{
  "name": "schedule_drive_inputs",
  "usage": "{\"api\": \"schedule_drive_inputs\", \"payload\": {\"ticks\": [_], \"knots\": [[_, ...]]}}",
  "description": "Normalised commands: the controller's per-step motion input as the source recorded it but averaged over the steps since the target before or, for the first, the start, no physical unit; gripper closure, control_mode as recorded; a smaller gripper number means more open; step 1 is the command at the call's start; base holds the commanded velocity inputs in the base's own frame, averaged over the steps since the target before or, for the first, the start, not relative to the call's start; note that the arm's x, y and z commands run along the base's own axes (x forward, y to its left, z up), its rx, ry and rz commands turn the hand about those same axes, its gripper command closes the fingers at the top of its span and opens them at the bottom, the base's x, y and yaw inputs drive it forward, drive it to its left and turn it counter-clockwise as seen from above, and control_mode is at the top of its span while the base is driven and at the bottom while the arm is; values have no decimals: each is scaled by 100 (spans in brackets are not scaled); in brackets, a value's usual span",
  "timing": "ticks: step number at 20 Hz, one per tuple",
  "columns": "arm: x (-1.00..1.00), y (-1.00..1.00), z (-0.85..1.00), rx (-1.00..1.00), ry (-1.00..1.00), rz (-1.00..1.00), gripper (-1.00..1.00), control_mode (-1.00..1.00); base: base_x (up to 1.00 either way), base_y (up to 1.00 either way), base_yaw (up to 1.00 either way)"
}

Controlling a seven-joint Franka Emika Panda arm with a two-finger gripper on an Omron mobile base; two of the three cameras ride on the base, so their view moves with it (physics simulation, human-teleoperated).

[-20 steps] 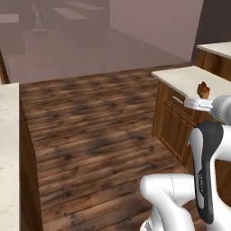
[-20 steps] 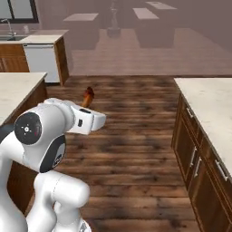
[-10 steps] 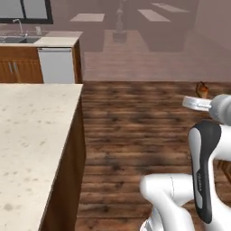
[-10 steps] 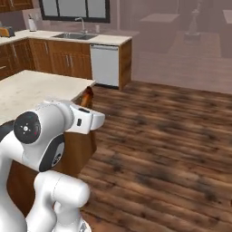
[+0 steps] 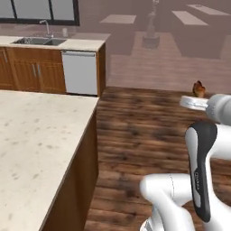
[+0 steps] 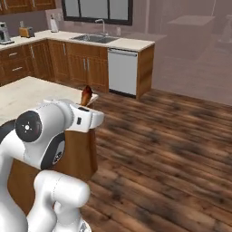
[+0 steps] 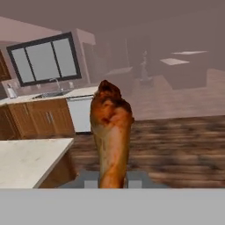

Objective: Take the cheese, chicken drumstick, and carrot from the fridge and place them on the plate on the dining counter to create an appetizer plate.

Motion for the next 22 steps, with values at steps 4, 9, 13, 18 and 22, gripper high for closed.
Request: {"api": "schedule_drive_inputs", "payload": {"ticks": [4,9,13,18,22], "knots": [[0,0,0,0,0,0,100,100,100,-57,2],[0,0,0,0,0,0,100,100,99,-58,-14],[0,0,0,0,0,0,100,100,87,-50,-34],[0,0,0,0,0,0,100,100,70,-62,-43],[0,0,0,0,0,0,100,100,42,-84,-53]]}}
